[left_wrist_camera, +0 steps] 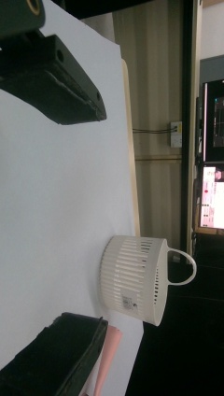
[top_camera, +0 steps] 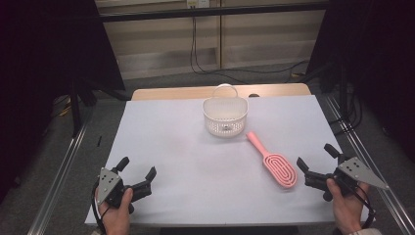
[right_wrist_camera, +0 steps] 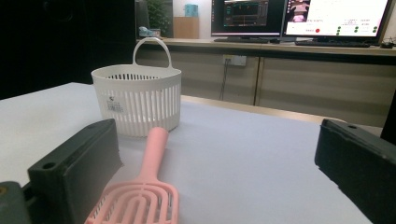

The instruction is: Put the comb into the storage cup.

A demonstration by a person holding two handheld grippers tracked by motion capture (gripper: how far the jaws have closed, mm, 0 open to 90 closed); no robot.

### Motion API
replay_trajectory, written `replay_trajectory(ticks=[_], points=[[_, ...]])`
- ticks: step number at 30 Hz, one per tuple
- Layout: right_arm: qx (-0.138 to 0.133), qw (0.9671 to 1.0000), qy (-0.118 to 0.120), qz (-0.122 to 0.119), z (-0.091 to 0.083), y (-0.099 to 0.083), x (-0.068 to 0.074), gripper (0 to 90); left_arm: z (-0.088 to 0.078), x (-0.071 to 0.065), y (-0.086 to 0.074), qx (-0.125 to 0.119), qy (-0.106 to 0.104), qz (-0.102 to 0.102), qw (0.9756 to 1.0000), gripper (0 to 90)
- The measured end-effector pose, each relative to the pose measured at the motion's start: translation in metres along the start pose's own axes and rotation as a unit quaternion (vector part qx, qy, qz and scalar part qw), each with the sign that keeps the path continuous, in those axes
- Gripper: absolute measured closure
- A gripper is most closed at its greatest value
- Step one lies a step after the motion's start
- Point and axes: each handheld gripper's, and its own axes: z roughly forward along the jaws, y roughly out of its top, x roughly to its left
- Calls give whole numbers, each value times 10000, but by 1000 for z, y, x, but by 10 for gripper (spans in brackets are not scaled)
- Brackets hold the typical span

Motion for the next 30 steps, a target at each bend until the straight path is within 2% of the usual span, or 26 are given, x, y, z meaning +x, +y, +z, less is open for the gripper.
replay_trajectory(ticks=[8,16,18,20,23,27,30], points=[[-22,10000,13,30,-2,-1,-1,0,1,0,0,25,-8,-19,10000,20],[-49,10000,50,37,-5,-1,-3,0,2,-1,0,42,18,57,10000,20],[-73,9998,139,156,-5,0,-2,4,1,-1,0,57,43,128,9999,20],[-86,9998,161,76,-6,0,-1,4,0,-2,1,72,64,196,9998,20],[-142,9998,125,52,-6,1,-1,3,-1,-3,1,33,-13,230,9997,20],[-184,9997,137,39,-5,3,-2,1,0,-3,1,56,-55,182,9998,20],[-160,9998,113,-79,-2,5,-2,1,0,-3,0,71,-83,166,9998,20]])
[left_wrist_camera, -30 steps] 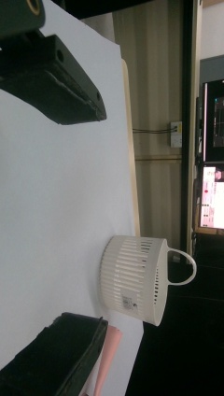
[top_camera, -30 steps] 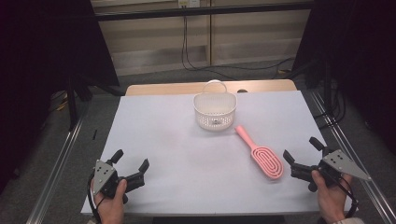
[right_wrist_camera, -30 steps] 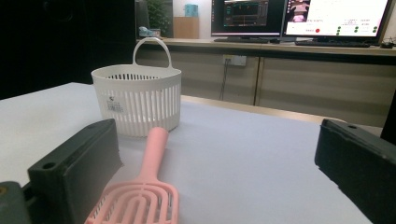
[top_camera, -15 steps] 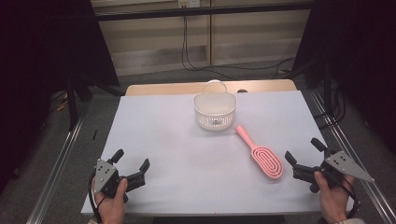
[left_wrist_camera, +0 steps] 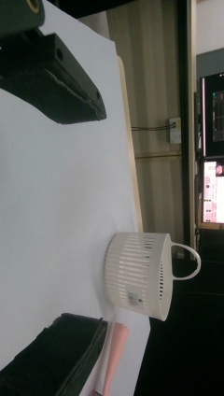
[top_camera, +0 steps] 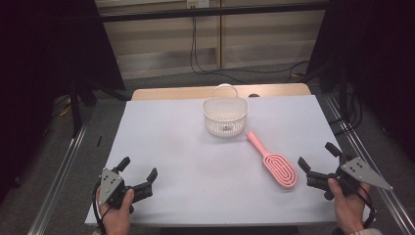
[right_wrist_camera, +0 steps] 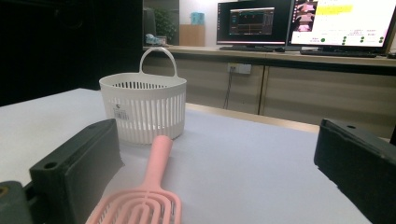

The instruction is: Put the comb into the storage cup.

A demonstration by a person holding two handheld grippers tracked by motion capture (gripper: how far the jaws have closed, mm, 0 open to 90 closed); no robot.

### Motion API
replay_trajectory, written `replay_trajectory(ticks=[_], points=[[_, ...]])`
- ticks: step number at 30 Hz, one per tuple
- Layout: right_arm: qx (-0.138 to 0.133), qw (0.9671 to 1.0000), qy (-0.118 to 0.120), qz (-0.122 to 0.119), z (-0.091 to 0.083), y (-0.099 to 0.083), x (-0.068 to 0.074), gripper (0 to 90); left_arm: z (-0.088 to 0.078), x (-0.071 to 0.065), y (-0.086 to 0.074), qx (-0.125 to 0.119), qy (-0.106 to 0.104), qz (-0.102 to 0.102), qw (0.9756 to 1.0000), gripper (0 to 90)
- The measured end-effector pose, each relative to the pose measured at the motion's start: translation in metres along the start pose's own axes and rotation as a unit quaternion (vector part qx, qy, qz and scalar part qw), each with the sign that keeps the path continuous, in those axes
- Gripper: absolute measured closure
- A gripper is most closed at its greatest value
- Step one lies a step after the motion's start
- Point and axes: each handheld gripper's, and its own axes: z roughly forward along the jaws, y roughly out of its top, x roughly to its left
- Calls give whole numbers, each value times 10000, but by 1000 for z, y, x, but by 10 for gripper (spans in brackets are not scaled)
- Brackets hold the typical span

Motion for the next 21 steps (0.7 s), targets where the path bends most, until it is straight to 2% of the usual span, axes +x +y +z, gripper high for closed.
replay_trajectory(ticks=[8,9,13,21], points=[[69,9999,-46,-84,8,4,0,3,1,0,1,-26,52,31,10000,20],[84,10000,-18,-37,11,5,1,0,2,0,1,-31,43,2,10000,20],[147,9998,42,-104,17,6,8,0,1,0,1,11,27,24,10000,20],[120,9998,140,-116,25,12,16,0,1,0,1,26,24,48,10000,19]])
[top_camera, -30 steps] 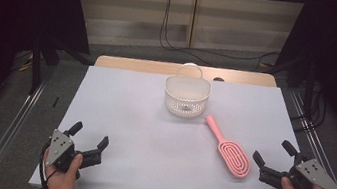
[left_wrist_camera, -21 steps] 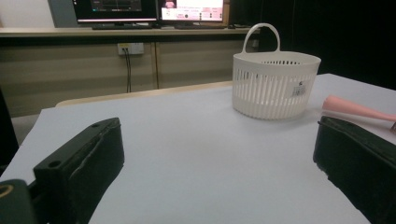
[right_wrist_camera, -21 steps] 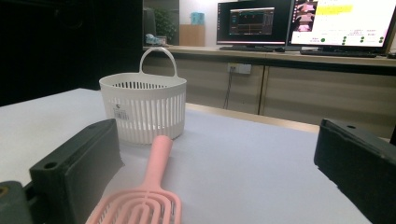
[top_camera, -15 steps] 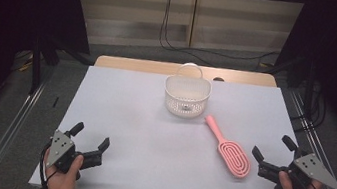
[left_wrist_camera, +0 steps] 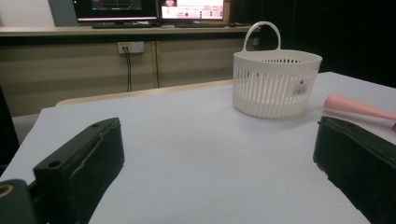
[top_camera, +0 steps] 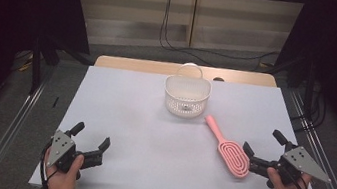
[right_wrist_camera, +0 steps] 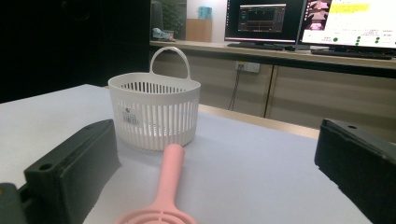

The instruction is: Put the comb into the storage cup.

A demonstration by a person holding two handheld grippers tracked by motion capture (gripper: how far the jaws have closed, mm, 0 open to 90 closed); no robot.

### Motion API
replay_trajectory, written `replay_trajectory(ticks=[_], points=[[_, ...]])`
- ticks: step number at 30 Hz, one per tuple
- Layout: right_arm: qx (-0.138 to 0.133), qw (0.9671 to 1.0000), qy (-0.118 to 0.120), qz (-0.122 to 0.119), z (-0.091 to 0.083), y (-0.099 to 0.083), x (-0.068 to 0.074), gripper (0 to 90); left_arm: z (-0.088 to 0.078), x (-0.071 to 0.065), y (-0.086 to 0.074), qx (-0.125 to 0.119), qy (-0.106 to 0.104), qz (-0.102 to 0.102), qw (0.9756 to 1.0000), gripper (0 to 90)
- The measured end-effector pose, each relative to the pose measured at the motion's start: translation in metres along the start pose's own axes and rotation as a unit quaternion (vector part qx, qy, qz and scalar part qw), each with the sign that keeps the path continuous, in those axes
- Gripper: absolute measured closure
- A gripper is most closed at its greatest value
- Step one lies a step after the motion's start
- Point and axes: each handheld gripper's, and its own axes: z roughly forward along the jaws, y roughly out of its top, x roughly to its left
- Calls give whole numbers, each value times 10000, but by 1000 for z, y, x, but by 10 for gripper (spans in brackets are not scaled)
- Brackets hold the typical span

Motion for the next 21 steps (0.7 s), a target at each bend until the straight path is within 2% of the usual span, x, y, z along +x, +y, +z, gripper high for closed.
replay_trajectory(ticks=[6,10,15,21], points=[[271,9995,-107,-78,9,2,5,0,0,0,0,-17,-1,2,10000,20],[335,9993,-95,-97,13,5,7,0,0,0,0,1,15,12,10000,20],[482,9988,84,-19,26,12,7,7,0,0,0,-7,-19,-6,10000,20],[675,9975,186,51,34,14,7,8,0,0,0,23,-22,-1,10000,20]])
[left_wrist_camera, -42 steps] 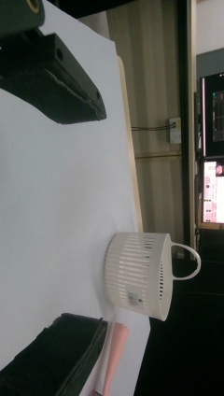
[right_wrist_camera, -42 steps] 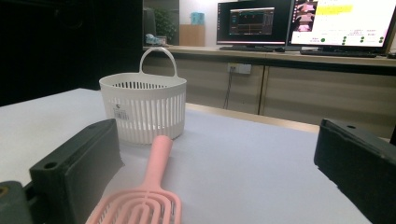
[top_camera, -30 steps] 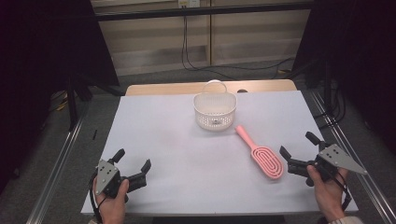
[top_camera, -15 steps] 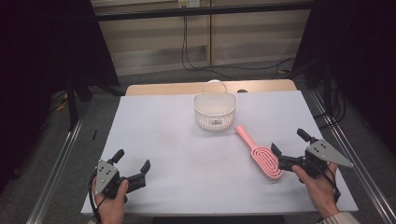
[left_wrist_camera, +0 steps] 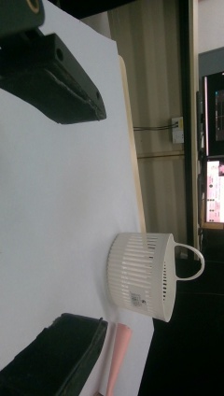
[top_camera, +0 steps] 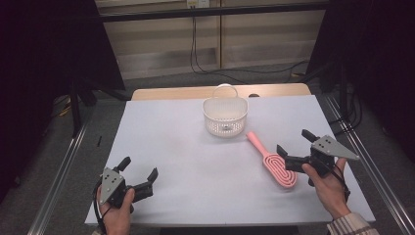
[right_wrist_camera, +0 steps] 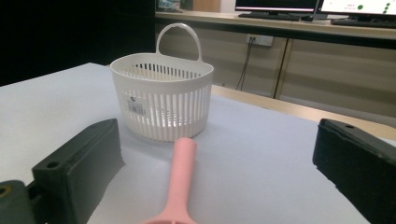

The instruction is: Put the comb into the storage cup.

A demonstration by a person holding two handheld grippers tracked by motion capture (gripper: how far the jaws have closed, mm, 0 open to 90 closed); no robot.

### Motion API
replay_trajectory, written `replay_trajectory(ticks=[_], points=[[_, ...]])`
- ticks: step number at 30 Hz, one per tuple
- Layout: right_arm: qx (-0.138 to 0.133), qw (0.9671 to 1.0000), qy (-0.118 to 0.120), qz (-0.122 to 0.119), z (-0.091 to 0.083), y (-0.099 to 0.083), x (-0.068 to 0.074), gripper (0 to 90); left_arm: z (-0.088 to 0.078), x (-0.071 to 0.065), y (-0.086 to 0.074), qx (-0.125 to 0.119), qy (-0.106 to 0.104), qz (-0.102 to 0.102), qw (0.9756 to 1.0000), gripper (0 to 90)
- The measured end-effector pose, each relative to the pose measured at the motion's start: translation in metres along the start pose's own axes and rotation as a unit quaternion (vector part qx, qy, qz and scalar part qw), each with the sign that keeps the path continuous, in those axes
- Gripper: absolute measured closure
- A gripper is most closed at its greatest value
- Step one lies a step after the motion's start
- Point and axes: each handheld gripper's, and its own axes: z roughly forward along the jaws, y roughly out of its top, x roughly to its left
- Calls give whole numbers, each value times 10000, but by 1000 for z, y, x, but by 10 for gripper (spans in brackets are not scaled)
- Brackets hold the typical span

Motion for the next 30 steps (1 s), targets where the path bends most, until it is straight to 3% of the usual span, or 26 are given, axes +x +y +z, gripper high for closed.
replay_trajectory(ticks=[6,11,17,20,22,25,26,27,30], points=[[275,9993,196,142,9,2,0,8,0,0,0,-2,-11,-20,10000,19],[722,9960,474,244,15,7,-2,18,0,0,0,15,-8,-15,10000,19],[1074,9924,570,167,18,10,-3,20,0,0,0,7,-14,-26,10000,20],[1337,9894,552,133,18,12,-3,23,0,0,0,24,-26,-31,10000,20],[1505,9860,681,206,18,14,-4,25,0,0,0,20,-21,-29,10000,20],[1624,9839,709,232,18,15,-4,21,0,1,0,27,7,-6,10000,21],[1717,9821,727,263,19,15,-4,21,0,1,0,27,10,-4,10000,21],[1902,9779,790,360,20,14,-5,23,0,0,0,23,-1,-12,10000,20],[2051,9738,902,381,22,12,-5,26,0,0,0,43,-5,6,10000,21]])
